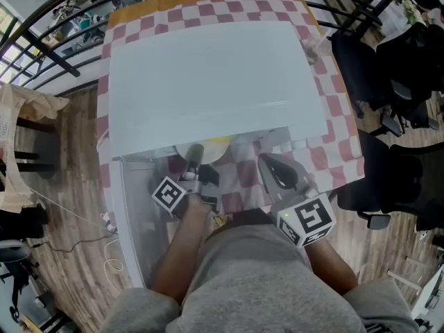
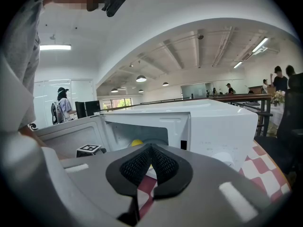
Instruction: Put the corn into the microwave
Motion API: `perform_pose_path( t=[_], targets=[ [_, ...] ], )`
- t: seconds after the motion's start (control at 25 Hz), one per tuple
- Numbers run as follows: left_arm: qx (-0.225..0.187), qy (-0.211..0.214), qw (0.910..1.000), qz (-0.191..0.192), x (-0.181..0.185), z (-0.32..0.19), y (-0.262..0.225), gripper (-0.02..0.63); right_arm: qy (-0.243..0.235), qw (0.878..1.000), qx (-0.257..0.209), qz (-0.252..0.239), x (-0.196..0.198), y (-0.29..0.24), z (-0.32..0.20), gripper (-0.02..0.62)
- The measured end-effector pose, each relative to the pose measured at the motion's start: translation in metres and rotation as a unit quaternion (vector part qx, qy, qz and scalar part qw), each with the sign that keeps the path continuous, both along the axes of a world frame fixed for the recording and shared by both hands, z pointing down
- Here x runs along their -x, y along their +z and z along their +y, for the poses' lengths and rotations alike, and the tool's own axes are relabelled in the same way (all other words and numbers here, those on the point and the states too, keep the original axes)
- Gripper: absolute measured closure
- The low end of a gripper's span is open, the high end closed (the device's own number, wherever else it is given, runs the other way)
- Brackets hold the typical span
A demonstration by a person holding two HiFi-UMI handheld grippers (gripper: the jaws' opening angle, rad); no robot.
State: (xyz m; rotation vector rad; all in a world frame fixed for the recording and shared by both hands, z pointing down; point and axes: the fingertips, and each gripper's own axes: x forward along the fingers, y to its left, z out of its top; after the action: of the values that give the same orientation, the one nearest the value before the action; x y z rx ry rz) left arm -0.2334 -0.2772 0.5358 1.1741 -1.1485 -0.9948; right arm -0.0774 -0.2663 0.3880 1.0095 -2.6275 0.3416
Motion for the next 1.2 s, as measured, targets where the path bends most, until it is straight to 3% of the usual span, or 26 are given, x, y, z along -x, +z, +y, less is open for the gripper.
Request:
perform_pose_path(
  t=[0.24, 0.72, 0.96, 1.2],
  targets=[
    [-0.005, 0.008, 0.9996, -0.026, 0.002, -0.001, -0.006, 0.567, -0.002, 1.000, 0.000, -0.002, 0.002, 0.000, 0.004, 0.598],
    [-0.034, 0.041, 0.9951, -0.083, 0.004, -0.001, -0.028, 0.337, 0.000, 1.000, -0.003, -0.001, 0.002, 0.000, 0.010, 0.597],
    [-0.056, 0.041, 0.9945, -0.078, 0.004, -0.001, -0.035, 0.295, -0.003, 1.000, -0.002, 0.002, 0.003, 0.001, 0.012, 0.597],
    [-0.028, 0.030, 0.9950, -0.091, 0.008, 0.002, -0.031, 0.278, -0.001, 1.000, 0.001, 0.003, 0.000, 0.002, 0.012, 0.597]
  ],
)
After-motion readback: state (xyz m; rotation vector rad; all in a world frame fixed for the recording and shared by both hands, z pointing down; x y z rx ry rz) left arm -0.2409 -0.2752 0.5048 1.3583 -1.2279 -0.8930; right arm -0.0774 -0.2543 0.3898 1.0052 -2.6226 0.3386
